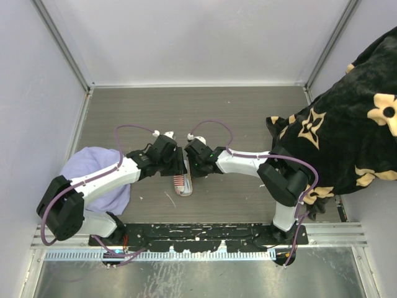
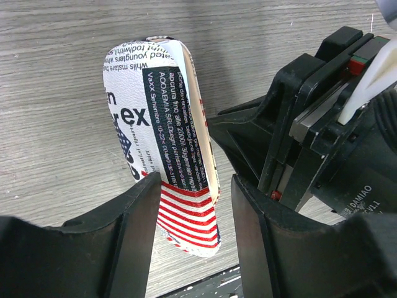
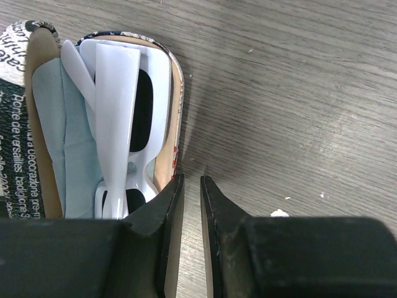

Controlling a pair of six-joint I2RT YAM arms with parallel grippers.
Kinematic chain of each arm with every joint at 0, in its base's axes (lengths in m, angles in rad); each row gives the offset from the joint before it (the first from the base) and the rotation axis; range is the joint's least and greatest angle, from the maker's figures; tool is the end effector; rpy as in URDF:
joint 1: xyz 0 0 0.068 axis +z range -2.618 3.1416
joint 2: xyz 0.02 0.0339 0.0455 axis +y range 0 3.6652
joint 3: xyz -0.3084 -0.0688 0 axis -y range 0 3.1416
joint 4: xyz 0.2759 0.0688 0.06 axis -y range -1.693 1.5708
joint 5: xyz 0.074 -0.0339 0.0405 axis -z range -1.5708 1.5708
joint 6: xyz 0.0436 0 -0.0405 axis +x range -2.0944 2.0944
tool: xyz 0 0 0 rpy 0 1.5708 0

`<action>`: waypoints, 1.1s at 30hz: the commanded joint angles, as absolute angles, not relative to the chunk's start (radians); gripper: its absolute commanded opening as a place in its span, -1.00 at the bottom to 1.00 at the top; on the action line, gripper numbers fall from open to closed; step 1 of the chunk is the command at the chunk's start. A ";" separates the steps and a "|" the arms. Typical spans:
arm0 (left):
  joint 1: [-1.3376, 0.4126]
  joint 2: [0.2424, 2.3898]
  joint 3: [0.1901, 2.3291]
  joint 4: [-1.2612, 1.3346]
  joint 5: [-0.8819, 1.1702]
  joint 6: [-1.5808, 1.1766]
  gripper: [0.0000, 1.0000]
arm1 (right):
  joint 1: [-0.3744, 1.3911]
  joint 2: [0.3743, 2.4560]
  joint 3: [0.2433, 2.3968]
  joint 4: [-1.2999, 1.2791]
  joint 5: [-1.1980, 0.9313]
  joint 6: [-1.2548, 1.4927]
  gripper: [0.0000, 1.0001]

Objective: Organize the sunglasses
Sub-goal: Close the sunglasses case at the center of the board.

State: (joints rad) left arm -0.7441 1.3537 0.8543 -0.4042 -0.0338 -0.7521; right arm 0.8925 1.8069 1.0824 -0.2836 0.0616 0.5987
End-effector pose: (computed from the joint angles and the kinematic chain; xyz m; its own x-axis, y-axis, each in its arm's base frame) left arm 0.2197 -0.2003 0.2428 -0.8740 -0.1235 -0.4700 0.0883 0.9108 -0.4034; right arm 0.2538 0.3107 0.1760 -0.8648 -0.1767 -0.4700 -0.3259 0.9096 0.2576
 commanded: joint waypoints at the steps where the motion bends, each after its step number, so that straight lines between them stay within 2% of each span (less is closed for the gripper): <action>1: -0.754 1.370 0.843 -0.312 0.013 -0.777 -0.03 | 0.897 1.801 1.085 -0.193 0.015 0.631 -0.54; 27: -0.756 1.422 0.806 -0.256 0.030 -0.791 -0.07 | 0.878 1.779 1.063 -0.181 0.007 0.643 -0.55; 33: -0.755 1.327 0.839 -0.333 -0.032 -0.750 -0.03 | 0.868 1.717 1.070 -0.234 0.095 0.616 -0.53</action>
